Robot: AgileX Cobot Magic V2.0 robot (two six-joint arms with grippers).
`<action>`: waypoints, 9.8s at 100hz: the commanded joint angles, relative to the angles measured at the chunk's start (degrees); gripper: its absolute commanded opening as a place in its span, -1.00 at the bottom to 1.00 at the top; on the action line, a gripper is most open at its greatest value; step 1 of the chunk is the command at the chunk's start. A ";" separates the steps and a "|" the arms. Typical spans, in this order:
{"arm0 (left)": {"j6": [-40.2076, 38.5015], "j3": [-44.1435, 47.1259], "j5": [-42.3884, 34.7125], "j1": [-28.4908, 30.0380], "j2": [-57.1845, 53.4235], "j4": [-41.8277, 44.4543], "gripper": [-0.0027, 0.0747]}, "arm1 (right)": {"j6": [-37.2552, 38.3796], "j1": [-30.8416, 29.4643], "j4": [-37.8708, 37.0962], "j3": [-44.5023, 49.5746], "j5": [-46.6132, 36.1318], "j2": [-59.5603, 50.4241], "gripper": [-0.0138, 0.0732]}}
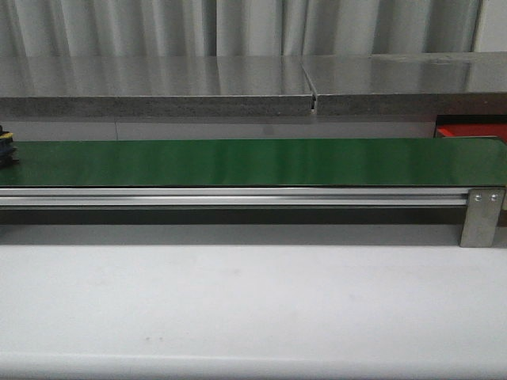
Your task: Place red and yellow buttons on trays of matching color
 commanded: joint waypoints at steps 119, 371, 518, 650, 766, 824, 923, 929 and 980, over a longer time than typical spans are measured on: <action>-0.46 -1.61 -1.61 -1.08 -20.96 -8.91 -0.98 | -0.47 -0.03 1.69 -1.46 -3.09 -0.39 -0.95; 3.76 -5.53 0.69 -27.18 -30.63 -6.48 0.55 | -0.47 -0.03 1.69 -1.46 -3.09 -0.39 -0.95; 5.83 61.32 -22.10 -35.98 -84.91 -10.15 0.26 | -0.47 -0.03 1.69 -1.46 -3.09 -0.39 -0.95; 5.83 61.32 -21.68 -35.98 -84.92 -10.18 -0.98 | -0.47 -0.03 10.48 -1.46 3.09 -0.24 0.69; 5.83 61.32 -21.68 -35.98 -84.92 -10.18 -0.98 | -8.81 30.88 7.93 -32.32 7.74 46.06 0.57; 5.83 61.32 -21.68 -35.98 -84.92 -10.18 -0.98 | -8.81 30.93 7.41 -40.83 5.40 54.88 0.57; 5.83 61.32 -21.68 -35.98 -84.92 -10.18 -0.98 | -10.51 30.93 6.32 -40.83 -3.39 57.46 0.55; 5.83 61.32 -21.68 -35.98 -84.92 -10.18 -0.98 | -10.51 30.87 6.32 -40.83 -3.56 57.46 0.45; 5.83 61.32 -21.68 -35.98 -84.92 -10.18 -0.98 | -10.46 29.31 5.24 -40.89 -0.24 54.97 -0.46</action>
